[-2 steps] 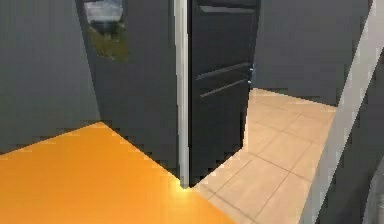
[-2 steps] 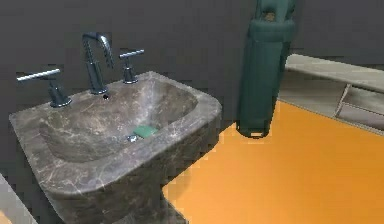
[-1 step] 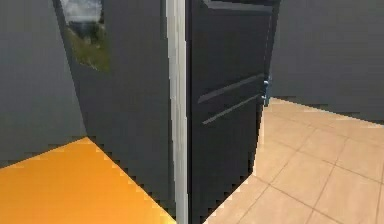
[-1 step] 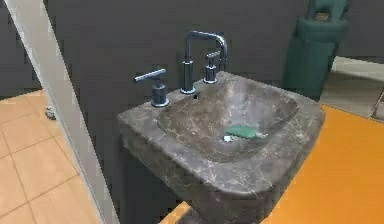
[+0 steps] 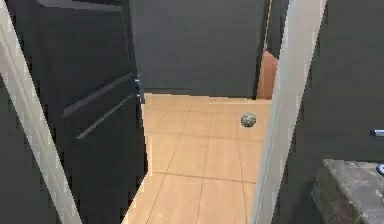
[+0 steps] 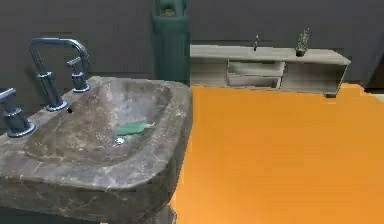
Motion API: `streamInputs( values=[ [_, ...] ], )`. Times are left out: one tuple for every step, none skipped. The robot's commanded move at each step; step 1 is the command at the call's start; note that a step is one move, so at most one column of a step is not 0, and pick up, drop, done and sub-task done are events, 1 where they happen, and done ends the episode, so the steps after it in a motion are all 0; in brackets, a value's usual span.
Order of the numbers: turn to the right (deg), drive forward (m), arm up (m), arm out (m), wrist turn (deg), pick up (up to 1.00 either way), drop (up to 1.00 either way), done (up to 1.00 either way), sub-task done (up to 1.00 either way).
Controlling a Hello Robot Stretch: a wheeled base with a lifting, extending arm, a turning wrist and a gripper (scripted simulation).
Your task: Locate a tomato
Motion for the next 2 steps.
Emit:
streamInputs(
  values=[
    [0.0, 1.00, 0.00, 0.00, 0.0, 0.00, 0.00, 0.00, 0.00],
    [12.0, 0.00, 0.00, 0.00, 0.0, 0.00, 0.00, 0.00, 0.00]
  ],
)
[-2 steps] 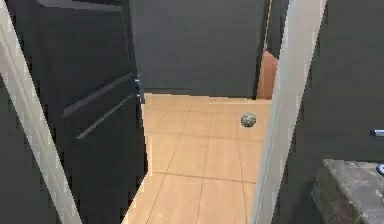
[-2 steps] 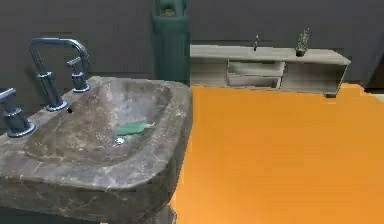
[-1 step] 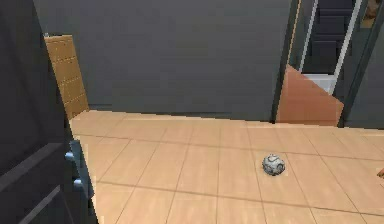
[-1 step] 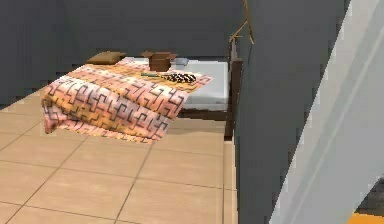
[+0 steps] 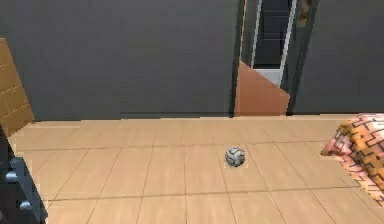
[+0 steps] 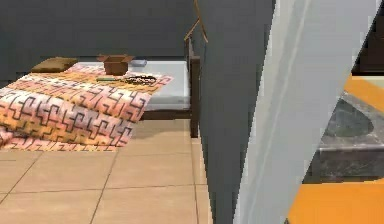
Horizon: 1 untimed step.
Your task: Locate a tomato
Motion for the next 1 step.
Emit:
streamInputs(
  values=[
    [0.0, 1.00, 0.00, 0.00, 0.0, 0.00, 0.00, 0.00, 0.00]
  ],
)
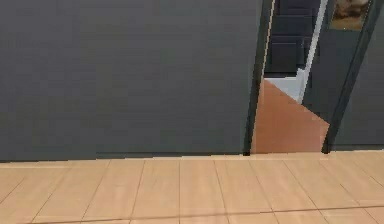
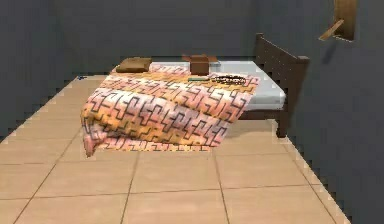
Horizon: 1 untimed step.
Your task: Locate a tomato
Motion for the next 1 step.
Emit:
streamInputs(
  values=[
    [0.0, 1.00, 0.00, 0.00, 0.0, 0.00, 0.00, 0.00, 0.00]
  ],
)
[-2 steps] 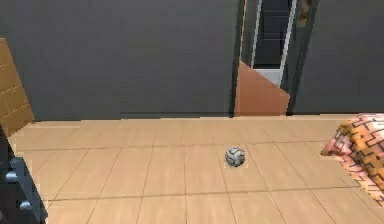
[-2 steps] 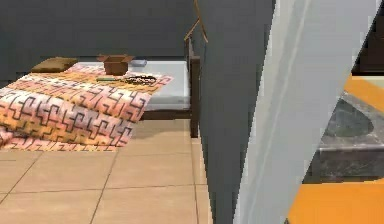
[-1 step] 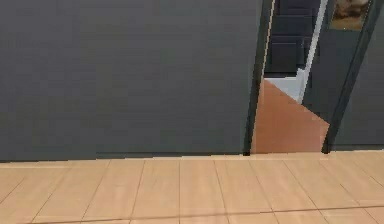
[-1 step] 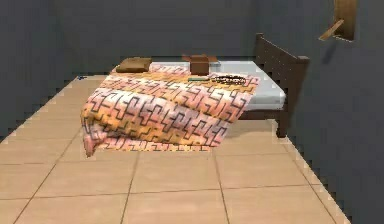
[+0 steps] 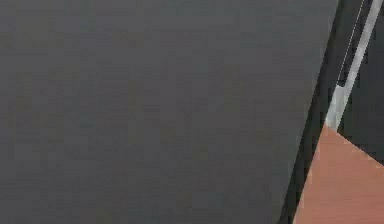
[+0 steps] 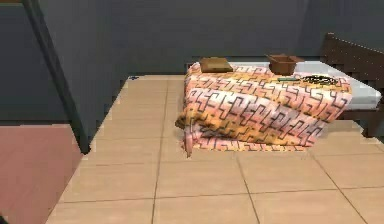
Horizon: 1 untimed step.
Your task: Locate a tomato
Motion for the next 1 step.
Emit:
streamInputs(
  values=[
    [-21.0, 0.00, 0.00, 0.00, 0.0, 0.00, 0.00, 0.00, 0.00]
  ],
)
